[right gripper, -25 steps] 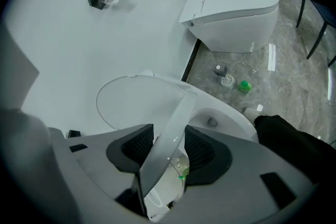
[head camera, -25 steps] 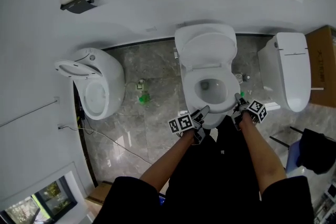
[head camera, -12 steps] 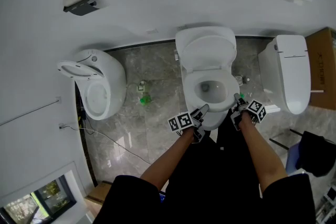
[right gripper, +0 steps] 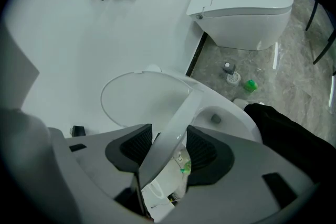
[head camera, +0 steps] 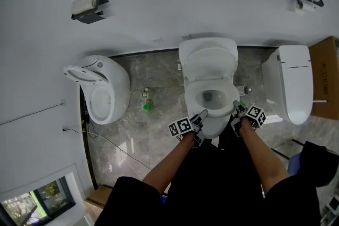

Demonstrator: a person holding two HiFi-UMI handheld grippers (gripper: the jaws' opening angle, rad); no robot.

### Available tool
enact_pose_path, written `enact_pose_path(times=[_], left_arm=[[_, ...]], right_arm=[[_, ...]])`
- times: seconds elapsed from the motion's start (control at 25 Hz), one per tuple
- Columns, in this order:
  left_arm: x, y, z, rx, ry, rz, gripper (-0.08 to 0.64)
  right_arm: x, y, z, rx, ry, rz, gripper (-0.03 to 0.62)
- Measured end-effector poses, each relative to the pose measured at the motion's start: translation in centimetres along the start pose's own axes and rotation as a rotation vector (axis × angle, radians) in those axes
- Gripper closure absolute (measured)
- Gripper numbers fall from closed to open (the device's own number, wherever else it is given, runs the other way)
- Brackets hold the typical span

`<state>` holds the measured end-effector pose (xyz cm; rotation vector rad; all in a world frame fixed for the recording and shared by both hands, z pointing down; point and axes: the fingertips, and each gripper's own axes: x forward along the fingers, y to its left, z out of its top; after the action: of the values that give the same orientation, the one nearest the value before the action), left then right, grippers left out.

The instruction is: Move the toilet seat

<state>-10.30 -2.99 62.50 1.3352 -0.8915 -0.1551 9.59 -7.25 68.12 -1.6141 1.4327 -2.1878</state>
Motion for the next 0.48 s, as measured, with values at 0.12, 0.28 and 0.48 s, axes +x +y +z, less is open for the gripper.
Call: enact_pose_path(times=[0.12,0.28,0.48], left_arm=[[0.2,-0.4,0.6,0.001,-0.013,-0.003,0.314],[0.6,-0.9,1.2,0.0,-0.022,-0.009,0.312],[0.9,-1.5,2.3,-0.002,-0.036,-0.014,0.307]], right_arm=[[0.2,0.5,0.2,-0.003,0.026,0.001,0.374],[0.4,1.0,0.6,0.001,0.045,0.009,0.371],[0.8,2.0,1.1,0.008,0.05,0.027,0.365]])
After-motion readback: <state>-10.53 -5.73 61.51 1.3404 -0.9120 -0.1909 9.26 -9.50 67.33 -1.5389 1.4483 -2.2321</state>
